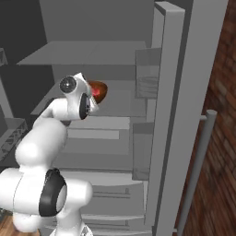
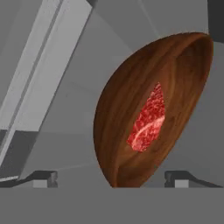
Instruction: Place one of the steaks on the plate and the other in the bowl. Then place the bowl in the fridge.
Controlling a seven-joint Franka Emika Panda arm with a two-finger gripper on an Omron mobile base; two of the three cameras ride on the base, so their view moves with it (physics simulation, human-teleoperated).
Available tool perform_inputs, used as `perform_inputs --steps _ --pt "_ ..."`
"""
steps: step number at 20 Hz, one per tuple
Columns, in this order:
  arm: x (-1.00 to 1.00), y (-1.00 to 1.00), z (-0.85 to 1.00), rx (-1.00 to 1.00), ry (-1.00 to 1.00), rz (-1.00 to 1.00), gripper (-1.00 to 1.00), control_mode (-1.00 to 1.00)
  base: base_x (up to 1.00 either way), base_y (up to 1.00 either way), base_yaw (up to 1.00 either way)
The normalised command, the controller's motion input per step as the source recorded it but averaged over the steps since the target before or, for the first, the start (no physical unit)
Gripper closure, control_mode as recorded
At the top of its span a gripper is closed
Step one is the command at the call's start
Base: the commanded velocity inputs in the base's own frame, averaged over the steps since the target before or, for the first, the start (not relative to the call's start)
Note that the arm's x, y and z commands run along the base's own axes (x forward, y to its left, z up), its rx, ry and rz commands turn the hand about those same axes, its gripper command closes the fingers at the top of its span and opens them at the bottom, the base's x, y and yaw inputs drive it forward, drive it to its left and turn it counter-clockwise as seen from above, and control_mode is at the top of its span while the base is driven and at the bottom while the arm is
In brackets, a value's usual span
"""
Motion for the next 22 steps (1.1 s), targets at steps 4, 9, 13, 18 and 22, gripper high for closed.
perform_inputs --steps 4,9,13,18,22 --pt "-0.76 -0.19 0.69 0.21 -0.37 0.00 -1.00 -1.00 0.00 0.00 0.00" --pt "-0.94 -0.12 1.00 0.13 -0.06 0.00 -1.00 -1.00 0.00 0.00 0.00" --pt "-1.00 0.00 0.91 -0.02 0.40 0.00 -1.00 -1.00 0.00 0.00 0.00" --pt "-1.00 0.00 0.18 -0.12 0.64 0.00 -1.00 -1.00 0.00 0.00 0.00" --pt "-1.00 -0.06 -0.94 -0.24 0.35 0.00 -1.00 -1.00 0.00 0.00 0.00"
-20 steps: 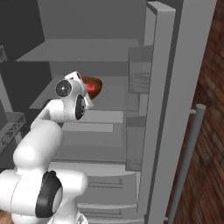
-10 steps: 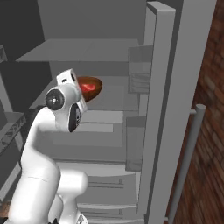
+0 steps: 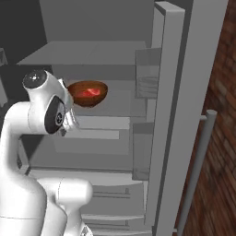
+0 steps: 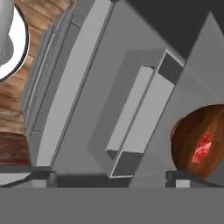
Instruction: Place one of the steaks on the plate and the other in the bowl. Then place the bowl in the fridge.
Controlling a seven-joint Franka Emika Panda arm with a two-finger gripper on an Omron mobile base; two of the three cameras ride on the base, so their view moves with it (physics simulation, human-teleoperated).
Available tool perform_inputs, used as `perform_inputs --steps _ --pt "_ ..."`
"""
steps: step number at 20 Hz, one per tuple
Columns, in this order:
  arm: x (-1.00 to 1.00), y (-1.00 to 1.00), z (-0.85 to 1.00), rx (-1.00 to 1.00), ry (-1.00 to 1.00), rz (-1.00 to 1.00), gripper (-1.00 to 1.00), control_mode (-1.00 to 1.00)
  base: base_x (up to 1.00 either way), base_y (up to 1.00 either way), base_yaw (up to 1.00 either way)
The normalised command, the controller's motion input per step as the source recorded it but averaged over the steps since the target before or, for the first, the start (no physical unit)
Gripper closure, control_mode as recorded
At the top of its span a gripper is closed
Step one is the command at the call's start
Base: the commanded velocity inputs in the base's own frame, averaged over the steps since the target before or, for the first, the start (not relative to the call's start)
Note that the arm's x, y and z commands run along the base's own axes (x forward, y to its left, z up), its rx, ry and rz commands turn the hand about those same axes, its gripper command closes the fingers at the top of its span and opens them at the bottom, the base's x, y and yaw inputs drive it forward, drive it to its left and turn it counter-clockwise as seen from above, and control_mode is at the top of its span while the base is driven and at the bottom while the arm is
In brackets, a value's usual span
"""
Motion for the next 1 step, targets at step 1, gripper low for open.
perform_inputs --steps 1 --pt "-1.00 -0.19 -1.00 -0.15 0.14 0.00 -1.00 -1.00 0.00 0.00 0.00"
